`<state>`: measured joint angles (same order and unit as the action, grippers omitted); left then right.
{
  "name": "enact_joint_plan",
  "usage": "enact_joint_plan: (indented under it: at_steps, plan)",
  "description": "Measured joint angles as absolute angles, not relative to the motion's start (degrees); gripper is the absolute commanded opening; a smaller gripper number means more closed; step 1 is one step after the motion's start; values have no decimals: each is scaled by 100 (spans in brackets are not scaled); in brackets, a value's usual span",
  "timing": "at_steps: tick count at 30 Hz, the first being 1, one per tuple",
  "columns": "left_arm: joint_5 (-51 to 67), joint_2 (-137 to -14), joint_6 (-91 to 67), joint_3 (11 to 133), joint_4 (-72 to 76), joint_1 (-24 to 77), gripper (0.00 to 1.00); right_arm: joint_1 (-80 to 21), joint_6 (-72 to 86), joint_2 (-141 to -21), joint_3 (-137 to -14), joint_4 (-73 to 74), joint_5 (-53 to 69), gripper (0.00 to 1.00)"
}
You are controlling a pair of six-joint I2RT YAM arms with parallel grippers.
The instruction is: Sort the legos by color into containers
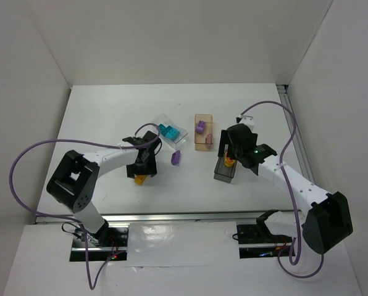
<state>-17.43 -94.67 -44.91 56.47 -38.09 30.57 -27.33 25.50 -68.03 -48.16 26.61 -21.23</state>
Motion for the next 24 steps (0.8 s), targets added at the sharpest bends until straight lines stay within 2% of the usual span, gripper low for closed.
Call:
enact_joint_plan:
  at_steps: [4,5,8,9,11,17,24]
  plan:
    - [-1566,-9472,-4521,5612,-3614,3155,60,-2733,2550,-6794,-4834,2700,-2147,91]
    - [-1527,-9472,-4532,5607,-3590,3188,51,-2733,2550,-6794,-4834,2718,-2152,91]
    - [-1452,-9472,-4536,5603,-3566,3258,38,-2733,2550,-6794,-4834,2801,-2161,91]
    - [-1437,-9472,-4528,5605,-3575,3269,29,-2733,2550,-6788,-4836,2842,-2161,91]
    - [-1417,-9472,-4539,5636,-3592,3284,23,-2733,2550,-6768,-4836,2891,-2167,91]
    - [-1177,-9445,-4460,6228,-3789,3623,21,-2718,2554,-6466,-4930,3168,-2381,91]
    - [-738,-9828,-4278,8291,-3767,4571,21,-2620,2709,-5561,-4980,3514,-2650,91]
